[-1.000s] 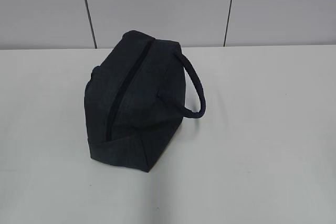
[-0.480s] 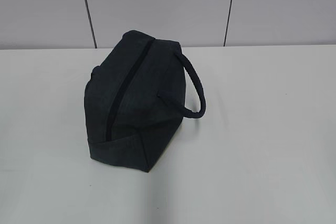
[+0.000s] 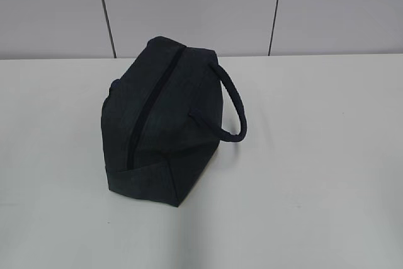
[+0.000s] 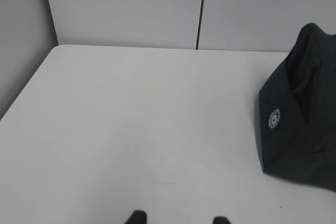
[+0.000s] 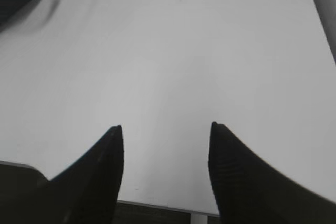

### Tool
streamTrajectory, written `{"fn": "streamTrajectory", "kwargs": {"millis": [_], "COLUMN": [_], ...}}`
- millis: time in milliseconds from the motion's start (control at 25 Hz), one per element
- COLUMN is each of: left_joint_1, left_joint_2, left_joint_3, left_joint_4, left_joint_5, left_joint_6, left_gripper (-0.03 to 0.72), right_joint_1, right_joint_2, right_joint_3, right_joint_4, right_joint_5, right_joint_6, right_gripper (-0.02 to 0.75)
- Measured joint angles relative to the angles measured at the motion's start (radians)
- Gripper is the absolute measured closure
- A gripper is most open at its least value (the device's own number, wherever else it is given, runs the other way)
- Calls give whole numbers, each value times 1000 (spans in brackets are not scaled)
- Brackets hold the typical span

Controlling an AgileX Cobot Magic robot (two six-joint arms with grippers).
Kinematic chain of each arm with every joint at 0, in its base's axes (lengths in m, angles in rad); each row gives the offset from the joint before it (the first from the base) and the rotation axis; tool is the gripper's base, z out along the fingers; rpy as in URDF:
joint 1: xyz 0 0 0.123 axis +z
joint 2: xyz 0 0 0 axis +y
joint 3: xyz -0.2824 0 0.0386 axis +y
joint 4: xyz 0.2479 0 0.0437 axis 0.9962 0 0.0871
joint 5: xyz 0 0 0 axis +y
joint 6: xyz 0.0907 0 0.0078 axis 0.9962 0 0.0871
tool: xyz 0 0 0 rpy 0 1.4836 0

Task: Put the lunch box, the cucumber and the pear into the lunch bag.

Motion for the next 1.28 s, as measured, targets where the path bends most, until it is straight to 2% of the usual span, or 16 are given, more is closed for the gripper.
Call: {"fn": "streamTrajectory", "kwargs": {"millis": [1280], "left_joint_1": [0], "left_joint_2": [0], "left_joint_3": [0], "left_joint_4": [0], "left_joint_5": [0], "left_joint_6": [0], "left_gripper": [448], "right_joint_1": [0], "right_joint_2": [0], "right_joint_3": [0], "right_joint_4": [12], "right_joint_5": [-2], "right_joint_6": [-19], "right_gripper": [325]}}
